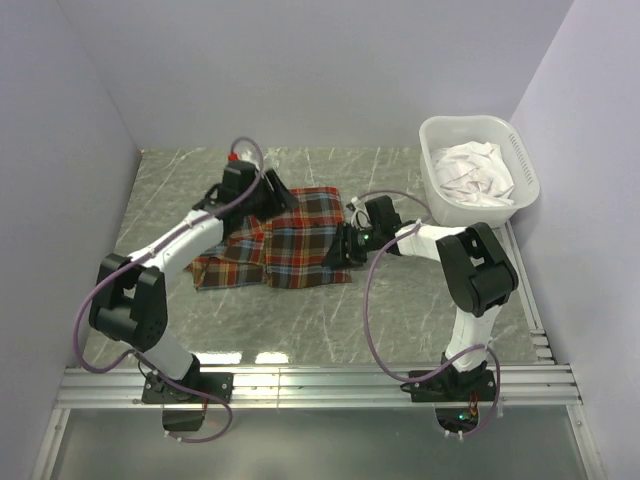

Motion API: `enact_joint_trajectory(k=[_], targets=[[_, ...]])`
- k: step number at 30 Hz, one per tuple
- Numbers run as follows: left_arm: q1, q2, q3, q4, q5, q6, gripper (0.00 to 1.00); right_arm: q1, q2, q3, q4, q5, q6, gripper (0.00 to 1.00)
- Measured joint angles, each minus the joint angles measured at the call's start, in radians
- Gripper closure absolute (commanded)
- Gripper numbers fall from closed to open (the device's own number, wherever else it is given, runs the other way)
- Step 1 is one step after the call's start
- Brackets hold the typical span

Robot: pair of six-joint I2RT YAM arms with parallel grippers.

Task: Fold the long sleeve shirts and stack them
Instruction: Fold the shirt

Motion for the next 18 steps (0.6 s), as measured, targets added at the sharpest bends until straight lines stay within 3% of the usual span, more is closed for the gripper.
enact_joint_trajectory(k=[6, 11, 14, 18], targets=[[-0.051, 0.015, -0.251, -0.007, 0.001, -0.044, 0.48, -0.01, 0.018, -0.109, 0.063, -0.007, 0.048, 0.47], [-0.047, 0.03, -0.361, -0.016, -0.025, -0.073, 0.48, -0.032, -0.002, -0.146, 0.091, -0.01, 0.073, 0.48], [-0.048, 0.018, -0.362, -0.019, -0.046, -0.071, 0.43, -0.043, -0.039, -0.167, 0.06, 0.016, 0.065, 0.48], [-0.068, -0.033, -0.338, -0.095, -0.136, -0.042, 0.29, -0.046, -0.133, -0.175, -0.05, 0.119, 0.016, 0.46]])
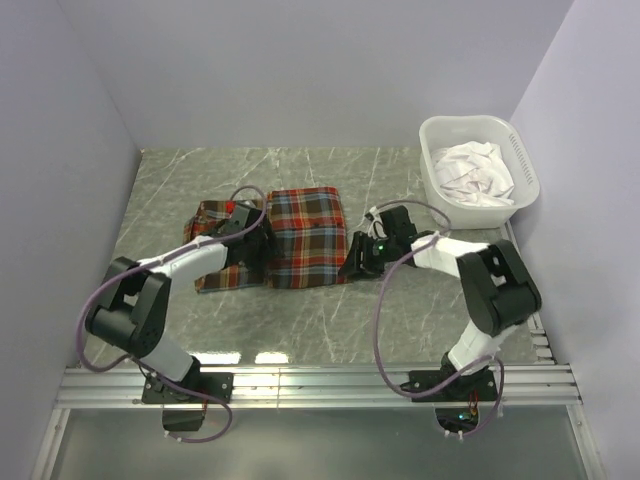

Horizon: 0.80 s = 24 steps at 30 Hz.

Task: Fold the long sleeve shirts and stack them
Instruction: Fold the shirt

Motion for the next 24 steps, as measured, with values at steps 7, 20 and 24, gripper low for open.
enact_joint_trajectory(k=[7, 20, 24], targets=[[-0.168, -0.079, 0.177, -0.138, -0.248, 0.068, 0.09, -0.037, -0.254, 0.016, -0.176, 0.255, -0.055, 0.21], [-0.581, 0.386, 0.692, -0.343, -0.584, 0.145, 0.2, -0.155, -0.454, 0.01, -0.335, 0.555, -0.005, 0.0], [-0.639, 0.521, 0.79, -0.404, -0.631, 0.169, 0.23, -0.187, -0.499, -0.02, -0.34, 0.579, 0.014, 0.0]])
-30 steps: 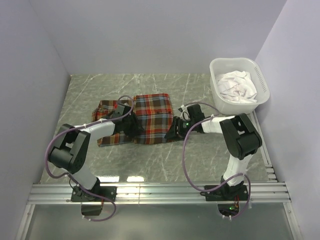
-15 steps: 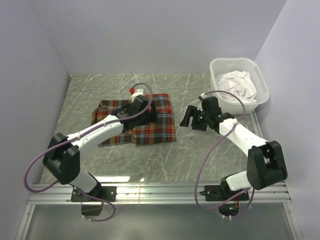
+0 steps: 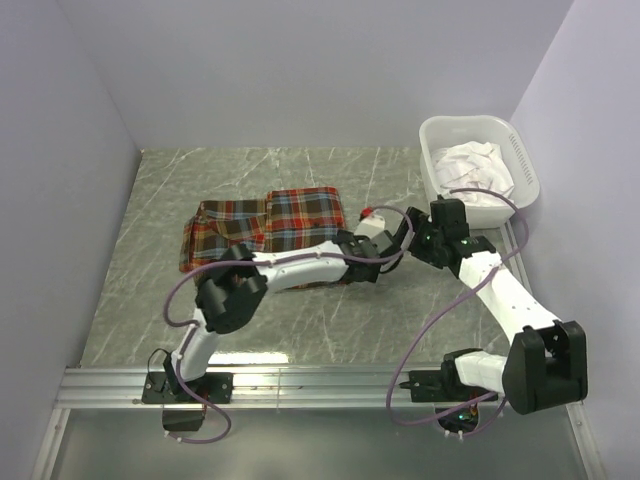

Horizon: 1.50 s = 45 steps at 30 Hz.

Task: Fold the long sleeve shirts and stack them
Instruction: Fold the shirt

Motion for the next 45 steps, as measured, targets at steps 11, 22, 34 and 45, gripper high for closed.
enact_joint_trajectory(k=[11, 22, 34, 45], targets=[[-0.048, 0.14, 0.069, -0.087, -0.1, 0.029, 0.33, -0.036, -0.024, -0.052, 0.011, 0.003, 0.01, 0.02], [-0.048, 0.146, 0.033, -0.101, -0.144, 0.016, 0.94, -0.042, 0.004, -0.067, 0.105, -0.088, 0.034, 0.02], [-0.043, -0.124, -0.122, -0.05, -0.024, -0.004, 0.99, -0.021, 0.305, -0.125, 0.518, -0.429, 0.261, 0.01], [-0.024, -0.2, -0.193, 0.017, 0.108, -0.043, 0.99, 0.079, 0.608, -0.073, 0.894, -0.563, 0.478, 0.07]])
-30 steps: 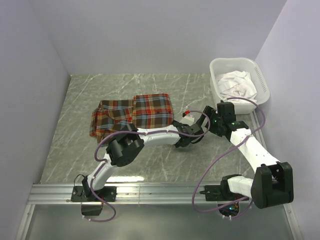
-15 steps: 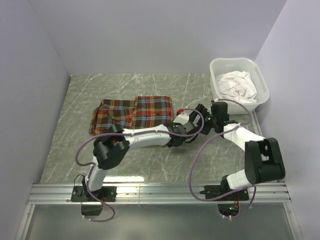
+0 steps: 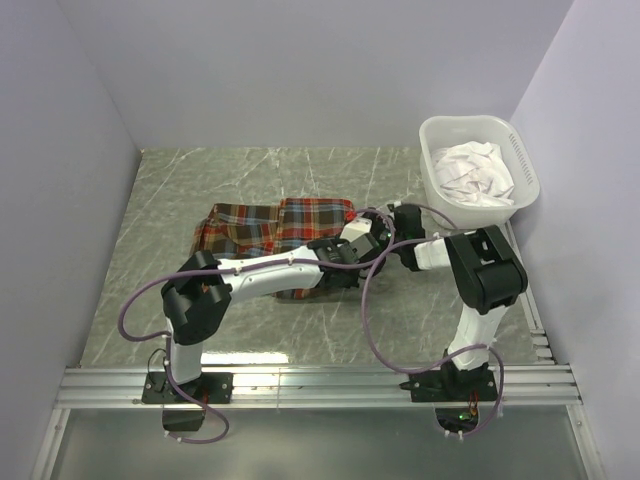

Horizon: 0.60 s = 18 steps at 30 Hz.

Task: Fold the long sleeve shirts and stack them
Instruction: Fold the shirt

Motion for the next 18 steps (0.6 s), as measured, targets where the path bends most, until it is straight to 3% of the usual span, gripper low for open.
enact_joint_trajectory(k=[7, 12, 13, 14, 16, 17, 18], targets=[[0.013, 0.0, -0.003, 0.021, 0.043, 0.0, 0.98, 0.041, 0.06, 0.015, 0.076, -0.01, 0.031, 0.23], [0.014, -0.004, -0.013, 0.048, 0.087, -0.001, 0.94, 0.045, 0.1, 0.026, 0.099, -0.009, 0.026, 0.53], [0.014, -0.006, -0.018, 0.051, 0.096, -0.001, 0.92, 0.045, 0.108, 0.029, 0.098, -0.007, 0.023, 0.7], [0.014, -0.009, -0.023, 0.057, 0.105, -0.001, 0.82, 0.045, 0.113, 0.032, 0.094, -0.006, 0.015, 0.77], [0.016, -0.019, -0.035, 0.064, 0.119, 0.0, 0.71, 0.045, 0.116, 0.038, 0.078, -0.003, 0.001, 0.93], [0.016, -0.025, -0.038, 0.066, 0.13, -0.005, 0.58, 0.045, 0.116, 0.046, 0.062, 0.002, -0.014, 0.97], [0.016, -0.035, -0.04, 0.066, 0.141, -0.005, 0.51, 0.045, 0.116, 0.057, 0.042, 0.006, -0.029, 1.0]])
